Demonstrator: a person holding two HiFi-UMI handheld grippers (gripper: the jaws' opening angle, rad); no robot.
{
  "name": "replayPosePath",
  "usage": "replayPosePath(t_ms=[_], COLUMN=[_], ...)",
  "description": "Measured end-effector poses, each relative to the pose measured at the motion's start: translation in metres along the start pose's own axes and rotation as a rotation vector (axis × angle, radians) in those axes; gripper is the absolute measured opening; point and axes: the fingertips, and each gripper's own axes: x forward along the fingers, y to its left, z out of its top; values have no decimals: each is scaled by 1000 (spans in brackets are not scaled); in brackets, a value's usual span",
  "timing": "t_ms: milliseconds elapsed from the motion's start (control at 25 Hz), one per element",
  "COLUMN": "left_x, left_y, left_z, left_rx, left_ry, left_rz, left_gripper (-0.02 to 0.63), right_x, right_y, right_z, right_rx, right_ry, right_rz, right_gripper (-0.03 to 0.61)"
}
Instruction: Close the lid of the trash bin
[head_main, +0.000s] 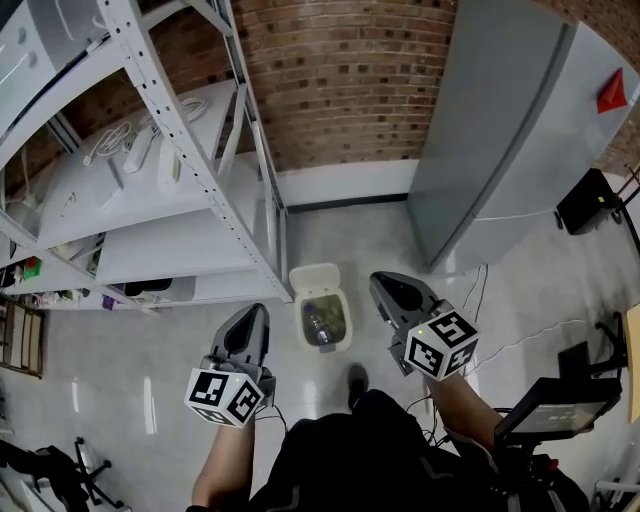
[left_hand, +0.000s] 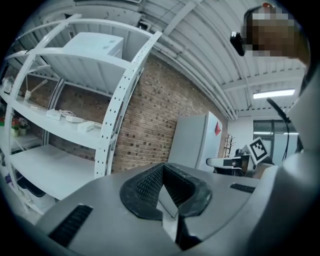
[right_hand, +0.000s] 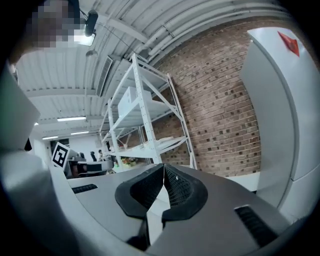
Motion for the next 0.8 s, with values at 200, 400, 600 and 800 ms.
replayPosePath(t_ms=[200,400,600,800], left_x=[73,109,154,199], left_y=[30,62,116,163], left_z=[-14,-40,-112,-199], left_rx=[-5,-6,-34,-74], left_ry=[65,154,300,491], left_rz=[16,44,30,-1], left_gripper=[-2,-2,0,0], right_x=[57,100,165,223], right_y=[-50,-72,-94,-123], right_z=[-5,-35,-98,-184], right_rx=[5,31,64,112], right_ry=[56,149,264,412], right_rz=[20,15,-9,-43], right_gripper=[8,8,9,9])
